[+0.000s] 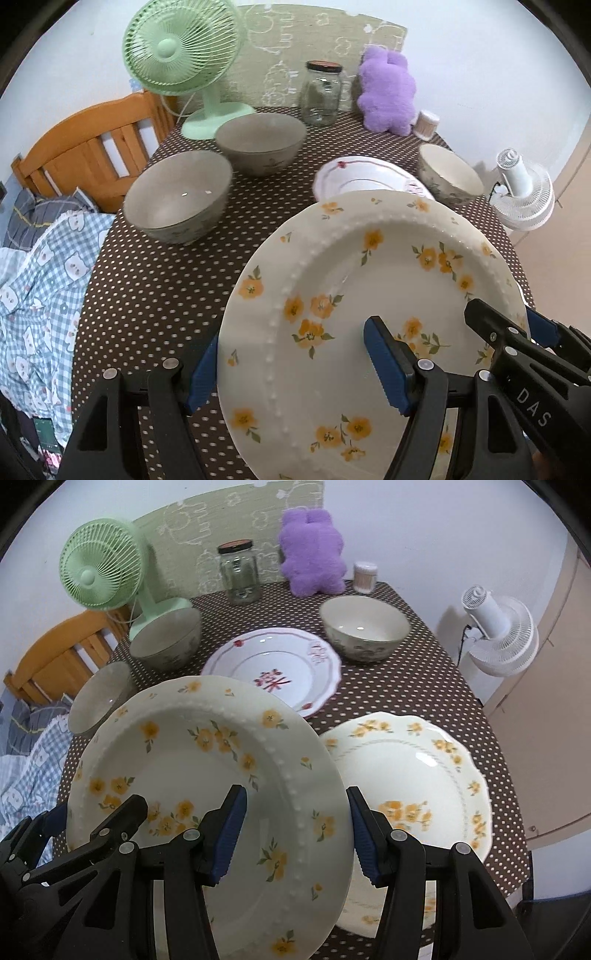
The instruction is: Organize plates and bowls
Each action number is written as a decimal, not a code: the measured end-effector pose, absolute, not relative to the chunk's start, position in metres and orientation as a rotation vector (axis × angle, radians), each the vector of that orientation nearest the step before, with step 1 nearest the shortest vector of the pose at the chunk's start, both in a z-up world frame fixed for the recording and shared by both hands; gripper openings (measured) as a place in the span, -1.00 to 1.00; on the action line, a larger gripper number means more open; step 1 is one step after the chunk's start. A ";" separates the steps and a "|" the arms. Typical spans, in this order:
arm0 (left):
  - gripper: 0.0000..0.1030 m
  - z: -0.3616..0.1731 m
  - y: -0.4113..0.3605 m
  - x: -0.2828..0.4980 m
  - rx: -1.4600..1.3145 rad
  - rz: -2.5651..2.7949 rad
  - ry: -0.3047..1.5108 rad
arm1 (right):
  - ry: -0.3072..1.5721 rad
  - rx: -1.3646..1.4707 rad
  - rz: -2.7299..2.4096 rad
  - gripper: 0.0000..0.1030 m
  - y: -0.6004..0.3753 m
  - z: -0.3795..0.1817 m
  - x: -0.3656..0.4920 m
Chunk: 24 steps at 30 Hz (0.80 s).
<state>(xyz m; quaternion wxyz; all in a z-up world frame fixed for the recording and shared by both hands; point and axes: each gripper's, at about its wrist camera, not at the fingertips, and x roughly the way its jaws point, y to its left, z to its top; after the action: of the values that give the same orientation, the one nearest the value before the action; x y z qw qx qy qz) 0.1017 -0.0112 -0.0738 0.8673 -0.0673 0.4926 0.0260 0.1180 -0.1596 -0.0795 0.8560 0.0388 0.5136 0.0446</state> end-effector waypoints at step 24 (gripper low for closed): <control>0.44 -0.088 -0.123 0.117 -0.128 0.007 1.093 | 1.119 0.095 0.044 0.13 -0.275 -0.097 0.126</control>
<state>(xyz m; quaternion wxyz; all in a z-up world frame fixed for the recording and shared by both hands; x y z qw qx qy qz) 0.1165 -0.1225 -0.0876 0.8524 -0.0610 0.5193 0.0033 0.1255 -0.2752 -0.0966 0.8463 0.0452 0.5304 0.0208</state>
